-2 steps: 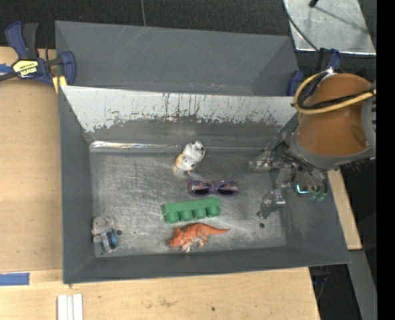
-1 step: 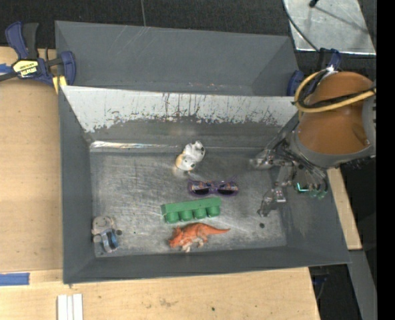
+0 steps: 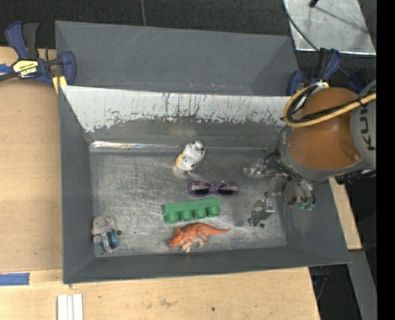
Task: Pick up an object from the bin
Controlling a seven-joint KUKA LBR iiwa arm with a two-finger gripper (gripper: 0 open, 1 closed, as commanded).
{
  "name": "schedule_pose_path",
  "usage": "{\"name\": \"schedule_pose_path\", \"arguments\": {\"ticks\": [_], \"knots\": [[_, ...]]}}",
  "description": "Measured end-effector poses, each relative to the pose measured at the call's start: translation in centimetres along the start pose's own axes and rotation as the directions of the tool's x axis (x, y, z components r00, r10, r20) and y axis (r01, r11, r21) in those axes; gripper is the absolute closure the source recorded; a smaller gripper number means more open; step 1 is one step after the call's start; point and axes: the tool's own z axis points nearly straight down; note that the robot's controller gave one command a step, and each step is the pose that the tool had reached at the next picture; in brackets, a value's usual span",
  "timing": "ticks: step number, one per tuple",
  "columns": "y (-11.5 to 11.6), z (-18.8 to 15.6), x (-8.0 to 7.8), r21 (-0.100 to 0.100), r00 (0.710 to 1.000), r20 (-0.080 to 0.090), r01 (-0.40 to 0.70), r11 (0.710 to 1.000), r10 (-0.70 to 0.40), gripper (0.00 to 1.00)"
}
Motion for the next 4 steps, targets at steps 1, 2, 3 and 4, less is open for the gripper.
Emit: {"name": "schedule_pose_path", "arguments": {"ticks": [1,2,3,4], "knots": [[2.7,3.2,1.0,-0.001,0.999,-0.011,-0.040,0.999,0.039,0.00],[3.1,3.8,0.3,-0.002,0.999,0.001,-0.037,0.999,0.037,0.00],[5.9,3.8,1.5,0.001,0.983,0.002,-0.184,0.983,0.184,0.00],[10.7,1.3,2.6,-0.002,0.992,-0.004,-0.126,0.992,0.126,1.00]]}}
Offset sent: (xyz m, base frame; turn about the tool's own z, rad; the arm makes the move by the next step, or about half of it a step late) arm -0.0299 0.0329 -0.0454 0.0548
